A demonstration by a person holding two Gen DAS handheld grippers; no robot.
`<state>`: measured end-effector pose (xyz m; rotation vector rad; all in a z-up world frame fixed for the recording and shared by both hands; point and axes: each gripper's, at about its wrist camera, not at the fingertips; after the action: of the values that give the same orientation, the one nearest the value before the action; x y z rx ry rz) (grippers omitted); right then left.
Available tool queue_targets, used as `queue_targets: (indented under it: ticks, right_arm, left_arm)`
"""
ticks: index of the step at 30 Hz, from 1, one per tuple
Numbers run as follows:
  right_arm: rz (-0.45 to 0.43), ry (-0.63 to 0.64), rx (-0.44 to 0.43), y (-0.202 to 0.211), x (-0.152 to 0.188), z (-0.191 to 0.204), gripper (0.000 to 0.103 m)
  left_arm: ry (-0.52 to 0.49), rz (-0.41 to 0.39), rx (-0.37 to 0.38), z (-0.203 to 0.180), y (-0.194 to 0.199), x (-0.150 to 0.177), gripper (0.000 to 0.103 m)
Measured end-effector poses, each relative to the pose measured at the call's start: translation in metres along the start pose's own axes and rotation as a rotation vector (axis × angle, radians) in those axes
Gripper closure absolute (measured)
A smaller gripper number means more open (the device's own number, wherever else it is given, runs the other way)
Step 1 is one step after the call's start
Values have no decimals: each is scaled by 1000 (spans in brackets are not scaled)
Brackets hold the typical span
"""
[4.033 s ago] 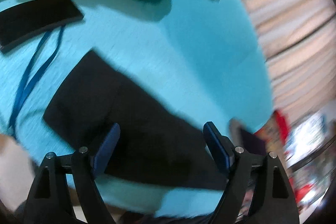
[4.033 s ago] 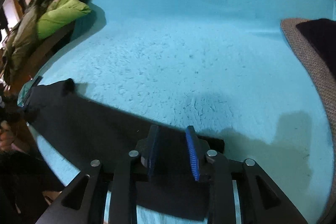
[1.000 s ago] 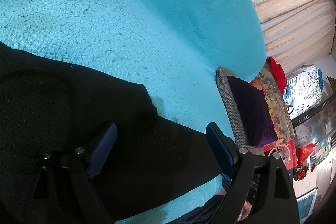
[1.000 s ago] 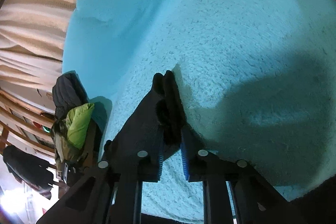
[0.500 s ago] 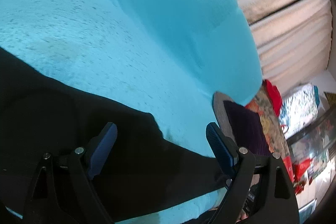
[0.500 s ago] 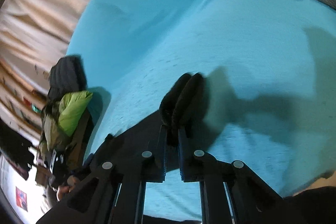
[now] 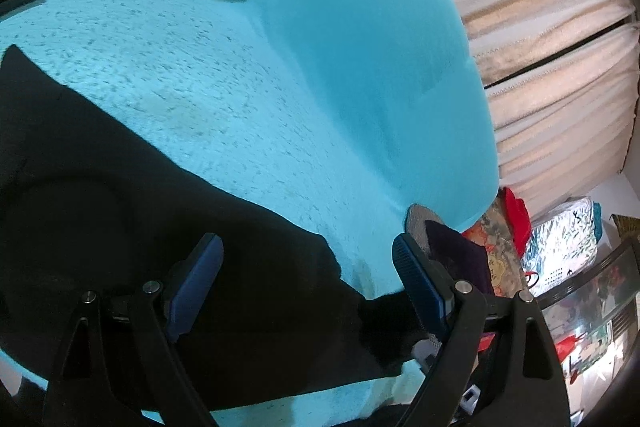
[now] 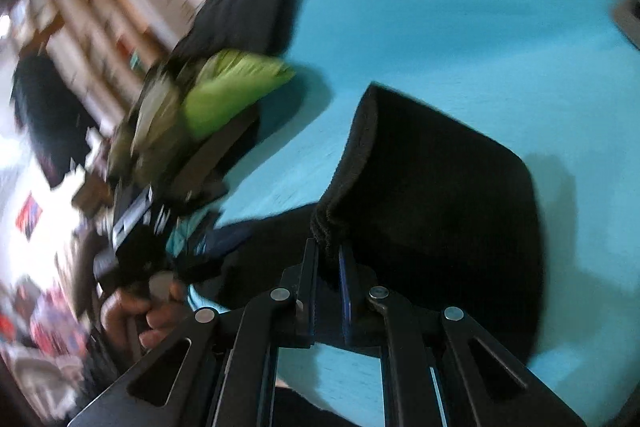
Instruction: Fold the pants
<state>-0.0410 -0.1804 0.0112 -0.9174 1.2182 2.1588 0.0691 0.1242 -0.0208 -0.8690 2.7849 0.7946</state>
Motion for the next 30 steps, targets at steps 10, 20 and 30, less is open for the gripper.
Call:
queue_targets:
  ticks: [10, 20, 30]
  right_arm:
    - [212, 217, 121, -71, 30, 49, 92]
    - [-18, 115, -44, 14, 30, 4, 84]
    - [-37, 15, 187, 51, 45, -45, 103]
  left_arm:
    - [5, -3, -11, 7, 8, -1, 16]
    - [-130, 67, 149, -28, -1, 18, 16]
    - [-204, 201, 213, -61, -63, 53, 50]
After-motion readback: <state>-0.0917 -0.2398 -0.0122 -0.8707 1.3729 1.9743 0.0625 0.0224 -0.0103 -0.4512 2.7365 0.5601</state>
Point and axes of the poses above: each gripper's, at about its wrist camera, not at the fingertips, and y roughly against the way its jaws point, z to its left, x to its underside, and after that the axes turned 8 degrees about y, right-handed
